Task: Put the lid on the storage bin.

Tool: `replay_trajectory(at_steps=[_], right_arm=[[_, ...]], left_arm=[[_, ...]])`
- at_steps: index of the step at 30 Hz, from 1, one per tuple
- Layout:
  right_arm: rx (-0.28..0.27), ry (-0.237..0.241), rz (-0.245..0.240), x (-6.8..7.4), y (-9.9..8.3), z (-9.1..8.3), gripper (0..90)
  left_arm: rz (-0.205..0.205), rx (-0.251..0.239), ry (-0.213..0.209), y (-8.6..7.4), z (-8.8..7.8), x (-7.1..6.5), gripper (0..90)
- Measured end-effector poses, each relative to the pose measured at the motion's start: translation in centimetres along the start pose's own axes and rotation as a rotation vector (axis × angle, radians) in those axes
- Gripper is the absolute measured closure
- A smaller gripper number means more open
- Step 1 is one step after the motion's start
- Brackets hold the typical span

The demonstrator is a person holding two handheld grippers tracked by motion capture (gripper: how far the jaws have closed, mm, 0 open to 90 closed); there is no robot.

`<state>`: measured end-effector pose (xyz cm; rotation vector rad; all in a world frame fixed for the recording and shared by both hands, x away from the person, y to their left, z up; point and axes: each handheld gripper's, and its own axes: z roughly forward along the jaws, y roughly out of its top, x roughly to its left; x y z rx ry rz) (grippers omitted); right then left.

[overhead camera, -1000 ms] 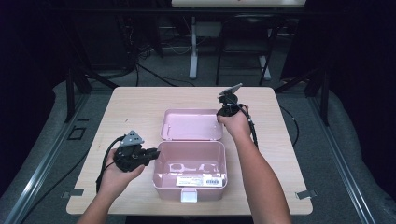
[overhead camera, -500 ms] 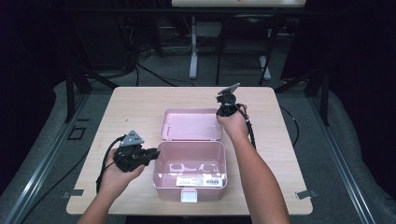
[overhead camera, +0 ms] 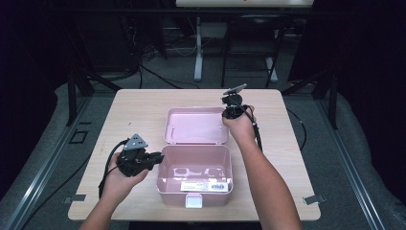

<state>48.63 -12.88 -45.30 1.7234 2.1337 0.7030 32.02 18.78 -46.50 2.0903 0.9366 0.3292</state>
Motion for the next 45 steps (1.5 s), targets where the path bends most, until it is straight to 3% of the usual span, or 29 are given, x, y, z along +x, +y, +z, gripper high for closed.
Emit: replay_trajectory(at_steps=[13,19,45], right_arm=[[-0.091,0.002,-0.023,0.2,-0.1,-2.3,83.9],[-0.098,0.006,-0.011,0.2,-0.1,-3.1,84.3],[-0.202,0.042,-0.078,0.6,-1.0,-8.2,85.1]], left_arm=[[-0.001,0.001,0.005,0.0,0.0,0.0,79.1],[-0.003,0.0,0.005,0.0,0.0,-0.1,79.2],[-0.006,0.002,0.008,0.0,0.0,-0.1,79.3]])
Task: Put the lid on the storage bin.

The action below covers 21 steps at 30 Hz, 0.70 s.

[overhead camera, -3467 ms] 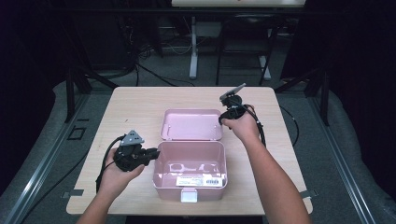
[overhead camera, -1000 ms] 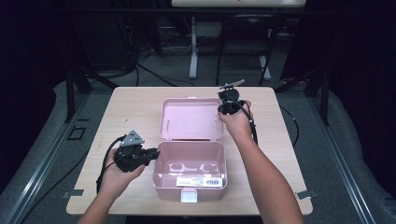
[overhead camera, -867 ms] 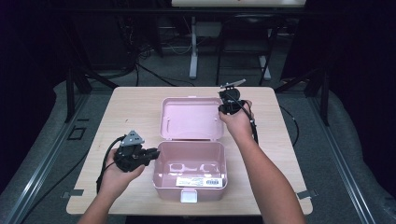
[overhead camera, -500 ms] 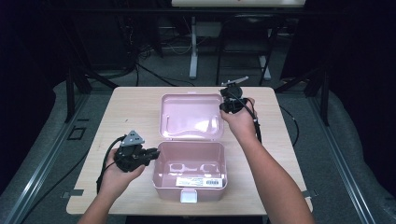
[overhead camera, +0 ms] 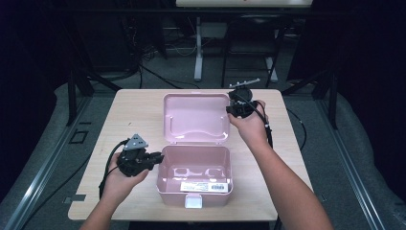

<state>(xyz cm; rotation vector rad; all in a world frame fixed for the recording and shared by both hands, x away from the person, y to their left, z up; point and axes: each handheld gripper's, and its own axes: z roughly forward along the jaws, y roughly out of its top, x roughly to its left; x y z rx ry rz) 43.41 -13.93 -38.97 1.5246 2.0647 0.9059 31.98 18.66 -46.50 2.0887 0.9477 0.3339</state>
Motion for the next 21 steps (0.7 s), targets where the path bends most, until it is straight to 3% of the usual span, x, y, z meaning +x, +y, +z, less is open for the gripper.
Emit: replay_trajectory(at_steps=[21], right_arm=[[-0.063,0.03,-0.046,0.6,-0.8,-3.1,85.8]], left_arm=[[-0.007,-0.001,0.004,0.0,0.0,0.0,79.2]])
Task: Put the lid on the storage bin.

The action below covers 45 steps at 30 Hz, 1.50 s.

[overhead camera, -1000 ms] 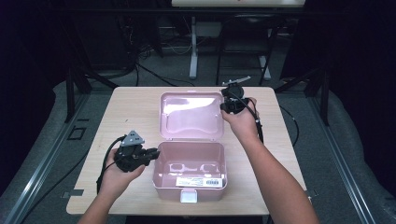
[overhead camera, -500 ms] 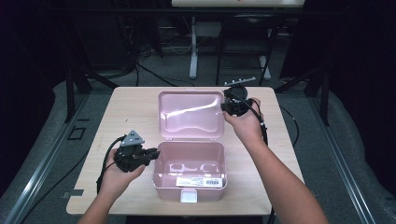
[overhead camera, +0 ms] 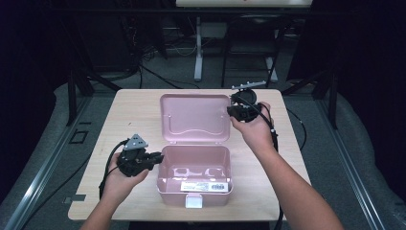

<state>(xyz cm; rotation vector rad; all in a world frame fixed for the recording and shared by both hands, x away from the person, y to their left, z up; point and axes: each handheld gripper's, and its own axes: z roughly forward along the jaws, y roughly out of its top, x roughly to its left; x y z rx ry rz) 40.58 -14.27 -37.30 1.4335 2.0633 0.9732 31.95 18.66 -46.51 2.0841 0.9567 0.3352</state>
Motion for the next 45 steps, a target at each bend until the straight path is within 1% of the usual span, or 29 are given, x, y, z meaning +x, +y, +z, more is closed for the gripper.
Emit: replay_trajectory(at_steps=[5,7,10,11,12,19,21,25,26,27,28,31,37,39,45], right_arm=[[-0.031,0.005,-0.022,0.3,-0.6,-1.0,85.9],[-0.037,0.009,-0.021,0.4,-0.7,-1.2,86.0],[-0.057,0.017,-0.032,0.5,-1.2,-1.8,86.0],[-0.068,0.026,-0.032,0.5,-1.5,-2.2,86.1],[-0.072,0.028,-0.032,0.6,-1.6,-2.3,86.0],[-0.093,0.027,-0.055,0.9,-2.3,-3.2,85.9],[-0.11,0.018,-0.08,1.3,-2.8,-3.7,85.8],[-0.126,0.019,-0.096,1.5,-3.4,-4.2,85.8],[-0.13,0.02,-0.096,1.5,-3.5,-4.3,85.8],[-0.131,0.02,-0.101,1.6,-3.6,-4.4,85.8],[-0.134,0.022,-0.101,1.6,-3.7,-4.6,85.8],[-0.139,0.028,-0.103,1.7,-4.0,-4.8,85.8],[-0.151,0.045,-0.099,1.7,-4.7,-5.3,86.3],[-0.151,0.043,-0.103,1.7,-4.8,-5.4,86.4],[-0.173,0.05,-0.101,1.7,-5.4,-5.7,86.5]], left_arm=[[-0.002,-0.003,-0.001,0.0,0.0,0.0,79.2],[-0.002,-0.002,-0.001,0.0,0.0,0.0,79.2],[-0.005,-0.004,0.0,-0.1,0.0,0.0,79.2],[-0.002,-0.003,0.0,0.0,0.0,0.0,79.3],[-0.008,-0.004,-0.003,-0.1,0.0,0.0,79.3],[-0.012,-0.005,-0.001,-0.1,0.0,0.0,79.3],[-0.013,-0.005,-0.003,-0.1,0.0,0.0,79.3],[-0.015,-0.007,-0.004,-0.1,0.0,0.0,79.2],[-0.018,-0.014,0.0,-0.1,0.1,0.0,79.2],[-0.016,-0.005,-0.005,-0.1,0.0,0.0,79.3],[-0.02,-0.015,-0.001,-0.1,0.1,0.0,79.2],[-0.021,-0.009,-0.009,-0.1,0.0,0.1,79.2],[-0.022,-0.01,-0.011,-0.1,0.0,0.1,79.2],[-0.022,-0.011,-0.011,-0.1,0.0,0.1,79.2],[-0.008,-0.007,-0.009,0.0,-0.2,0.0,80.1]])
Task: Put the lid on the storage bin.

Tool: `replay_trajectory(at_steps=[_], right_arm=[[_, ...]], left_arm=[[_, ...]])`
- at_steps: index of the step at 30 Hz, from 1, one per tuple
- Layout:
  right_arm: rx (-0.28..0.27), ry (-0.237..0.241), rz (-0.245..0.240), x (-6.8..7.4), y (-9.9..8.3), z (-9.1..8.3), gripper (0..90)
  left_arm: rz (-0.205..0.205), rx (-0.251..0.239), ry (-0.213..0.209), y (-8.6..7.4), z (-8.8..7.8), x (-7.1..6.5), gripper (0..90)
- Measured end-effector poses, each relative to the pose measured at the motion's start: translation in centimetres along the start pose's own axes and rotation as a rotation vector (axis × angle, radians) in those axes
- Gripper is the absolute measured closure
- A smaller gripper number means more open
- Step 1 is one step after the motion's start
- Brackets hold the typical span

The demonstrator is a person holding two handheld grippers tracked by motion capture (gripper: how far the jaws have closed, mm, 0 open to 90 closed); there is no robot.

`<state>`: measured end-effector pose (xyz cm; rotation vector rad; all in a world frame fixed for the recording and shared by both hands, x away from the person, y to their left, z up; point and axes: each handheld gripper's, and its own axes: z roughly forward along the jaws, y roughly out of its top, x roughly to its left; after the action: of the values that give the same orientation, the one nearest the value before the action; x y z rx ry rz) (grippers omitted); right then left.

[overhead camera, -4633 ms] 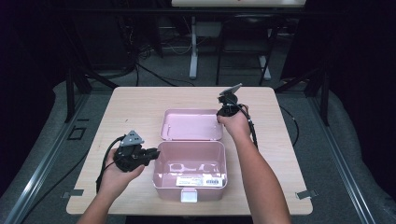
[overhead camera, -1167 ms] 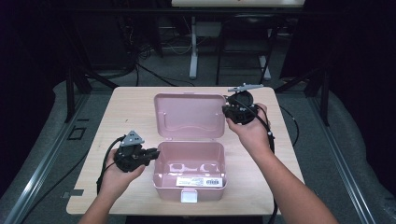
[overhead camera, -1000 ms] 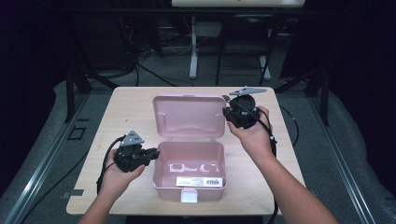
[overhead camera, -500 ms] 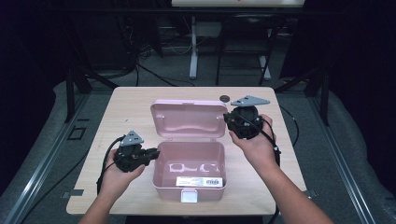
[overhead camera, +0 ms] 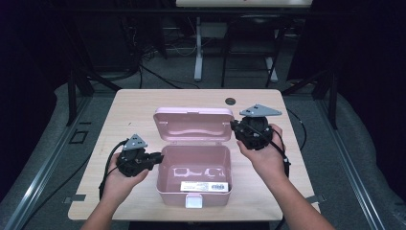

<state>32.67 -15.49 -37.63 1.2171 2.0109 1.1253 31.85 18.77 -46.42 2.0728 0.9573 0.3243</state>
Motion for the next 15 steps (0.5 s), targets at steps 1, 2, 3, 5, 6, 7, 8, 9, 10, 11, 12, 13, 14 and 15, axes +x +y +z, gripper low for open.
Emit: replay_trajectory(at_steps=[1,2,3,5,6,7,8,9,10,11,12,13,14,15], right_arm=[[-0.003,0.005,0.005,0.0,-0.1,0.0,86.4],[-0.006,0.009,0.011,-0.1,-0.2,-0.1,86.4],[-0.009,0.013,0.014,-0.1,-0.2,-0.2,86.4],[-0.015,0.013,0.014,0.0,-0.4,-0.3,86.4],[-0.015,0.014,0.014,0.0,-0.4,-0.3,86.3],[-0.015,0.014,0.014,0.0,-0.4,-0.3,86.3],[-0.019,0.016,0.011,0.1,-0.6,-0.4,86.3],[-0.019,0.018,0.012,0.1,-0.6,-0.5,86.3],[-0.019,0.018,0.012,0.1,-0.6,-0.5,86.3],[-0.02,0.021,0.017,0.1,-0.7,-0.6,86.3],[-0.021,0.022,0.017,0.2,-0.8,-0.6,86.3],[-0.021,0.022,0.017,0.2,-0.8,-0.6,86.3],[-0.023,0.026,0.019,0.1,-0.8,-0.7,86.2],[-0.023,0.026,0.019,0.1,-0.8,-0.7,86.2]], left_arm=[[0.0,0.0,0.0,0.0,0.0,0.0,79.8],[0.002,-0.008,-0.004,0.1,-0.2,0.0,79.4],[0.001,-0.009,-0.002,0.1,-0.3,0.0,79.4],[0.0,-0.011,-0.001,0.2,-0.4,0.1,78.7],[-0.002,-0.017,0.0,0.2,-0.6,0.1,78.4],[-0.002,-0.017,0.0,0.2,-0.6,0.1,78.2],[-0.003,-0.024,0.005,0.2,-0.8,0.2,78.1],[-0.004,-0.024,0.003,0.3,-0.9,0.3,78.0],[-0.004,-0.024,0.003,0.3,-0.9,0.3,77.7],[-0.004,-0.03,0.007,0.3,-1.0,0.3,77.6],[-0.009,-0.036,0.01,0.3,-1.2,0.4,77.4],[-0.009,-0.036,0.01,0.3,-1.2,0.4,77.0],[-0.011,-0.038,0.011,0.3,-1.3,0.4,76.7],[-0.012,-0.042,0.012,0.4,-1.4,0.5,76.7]])
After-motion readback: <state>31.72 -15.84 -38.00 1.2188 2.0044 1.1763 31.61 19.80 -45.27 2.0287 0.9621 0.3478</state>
